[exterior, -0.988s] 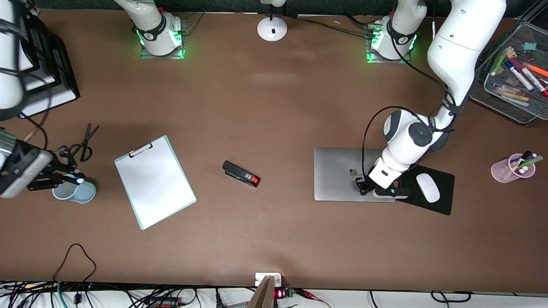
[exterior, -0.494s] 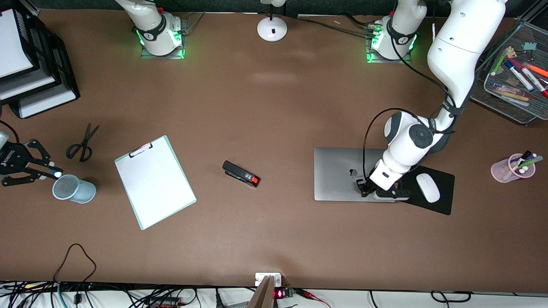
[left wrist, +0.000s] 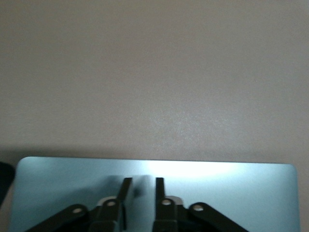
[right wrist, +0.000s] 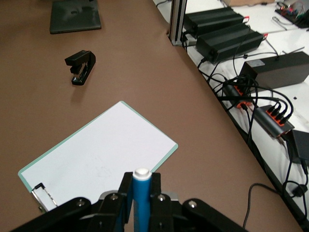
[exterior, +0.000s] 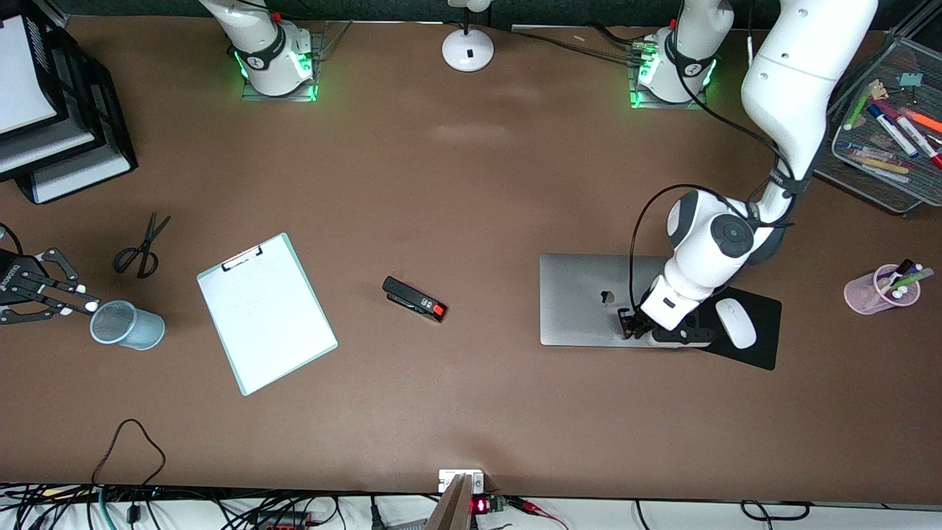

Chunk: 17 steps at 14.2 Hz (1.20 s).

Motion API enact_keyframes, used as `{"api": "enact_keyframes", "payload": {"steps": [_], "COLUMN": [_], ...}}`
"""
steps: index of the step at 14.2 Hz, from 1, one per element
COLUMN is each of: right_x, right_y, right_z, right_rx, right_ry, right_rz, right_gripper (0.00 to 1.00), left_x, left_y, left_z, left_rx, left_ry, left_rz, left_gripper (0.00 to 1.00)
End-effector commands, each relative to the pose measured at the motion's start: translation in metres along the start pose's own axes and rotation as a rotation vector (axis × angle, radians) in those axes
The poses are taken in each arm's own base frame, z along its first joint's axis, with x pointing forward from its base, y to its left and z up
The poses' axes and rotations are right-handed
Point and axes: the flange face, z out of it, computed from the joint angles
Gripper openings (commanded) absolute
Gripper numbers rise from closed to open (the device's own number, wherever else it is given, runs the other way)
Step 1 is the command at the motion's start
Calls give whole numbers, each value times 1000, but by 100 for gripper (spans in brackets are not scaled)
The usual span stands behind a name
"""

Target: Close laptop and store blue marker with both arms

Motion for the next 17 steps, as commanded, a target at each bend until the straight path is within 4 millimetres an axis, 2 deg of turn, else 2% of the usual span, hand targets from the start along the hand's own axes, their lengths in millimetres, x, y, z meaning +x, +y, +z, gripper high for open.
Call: {"api": "enact_keyframes", "payload": {"steps": [1,3,5,8,11,14,17], "right_x": [-18,-35,-45,-70,-90,-98,-113], "right_y": [2,2,1,-2,-5,-6,-9], "right_z": [6,11,15,23,32,34,40], "right_rx": [-19,-22,-27,-19,-20,-17,-13], "right_ry": [89,104,129,163,180,182,185], "right_rz": [-60,-65,-76,-52,-44,-32,-7], "right_gripper": [4,4,4,4,4,5,14], "left_x": [5,6,9,9,11,8,4], "left_y": [0,0,1,2,6,7,2], "left_z": [-24,-30,-40,-54,-83,-110,-142], "left_rx": [32,36,40,61,93,129,169], "left_ry": [-4,-3,-7,-41,-94,-162,-251], "left_rz": [33,44,49,55,63,104,132], "left_gripper": [76,84,100,100,100,100,100]}}
